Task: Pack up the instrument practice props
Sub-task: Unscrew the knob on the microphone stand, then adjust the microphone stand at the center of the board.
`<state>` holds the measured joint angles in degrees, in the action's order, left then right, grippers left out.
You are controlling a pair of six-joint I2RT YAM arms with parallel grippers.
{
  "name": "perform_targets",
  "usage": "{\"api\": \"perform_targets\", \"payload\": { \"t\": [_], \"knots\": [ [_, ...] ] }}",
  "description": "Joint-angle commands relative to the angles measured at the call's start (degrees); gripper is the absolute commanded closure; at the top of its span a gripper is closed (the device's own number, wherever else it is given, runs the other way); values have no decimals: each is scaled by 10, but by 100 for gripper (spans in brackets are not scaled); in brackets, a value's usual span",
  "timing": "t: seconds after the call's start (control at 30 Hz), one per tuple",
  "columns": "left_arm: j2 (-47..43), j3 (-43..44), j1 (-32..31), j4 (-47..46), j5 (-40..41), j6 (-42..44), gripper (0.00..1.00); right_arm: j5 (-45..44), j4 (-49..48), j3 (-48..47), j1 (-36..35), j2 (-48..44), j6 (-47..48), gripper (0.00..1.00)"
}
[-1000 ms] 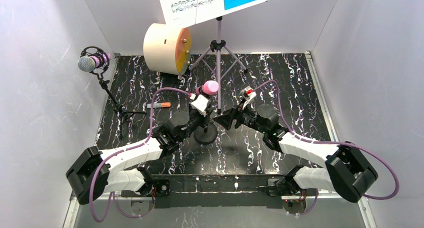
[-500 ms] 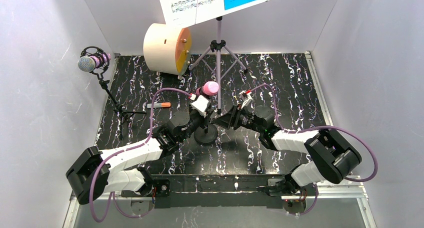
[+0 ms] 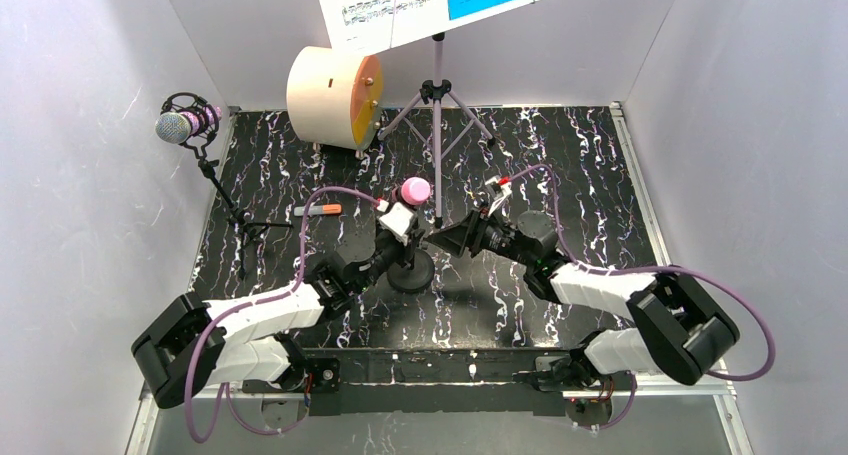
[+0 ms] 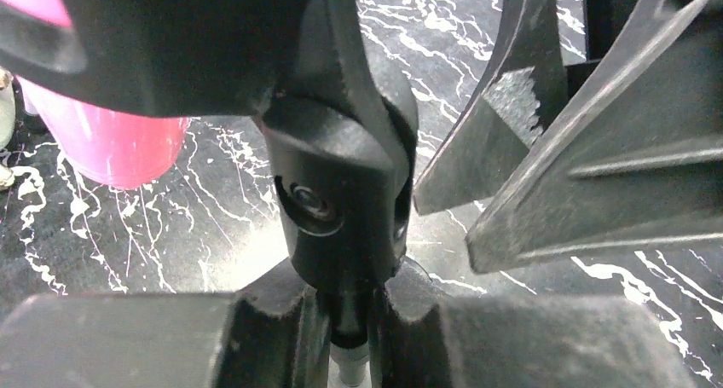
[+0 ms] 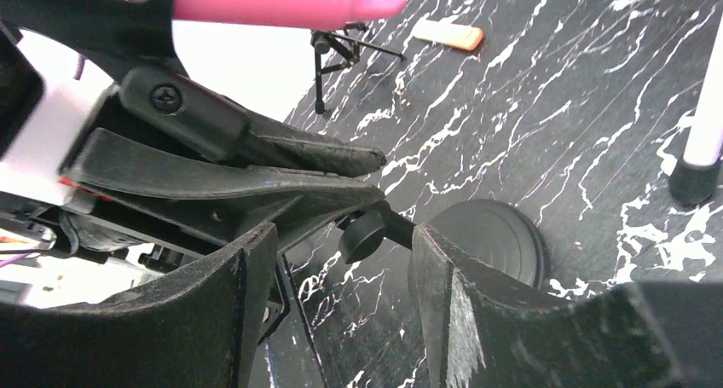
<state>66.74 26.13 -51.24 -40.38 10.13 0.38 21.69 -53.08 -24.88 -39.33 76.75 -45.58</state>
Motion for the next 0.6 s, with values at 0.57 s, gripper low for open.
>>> {"api": "perform_targets", "payload": {
  "t": [0.57],
  "knots": [
    [7, -63, -4, -103, -60, 30, 100, -89, 24, -71, -73, -92, 241, 29]
  ]
}}
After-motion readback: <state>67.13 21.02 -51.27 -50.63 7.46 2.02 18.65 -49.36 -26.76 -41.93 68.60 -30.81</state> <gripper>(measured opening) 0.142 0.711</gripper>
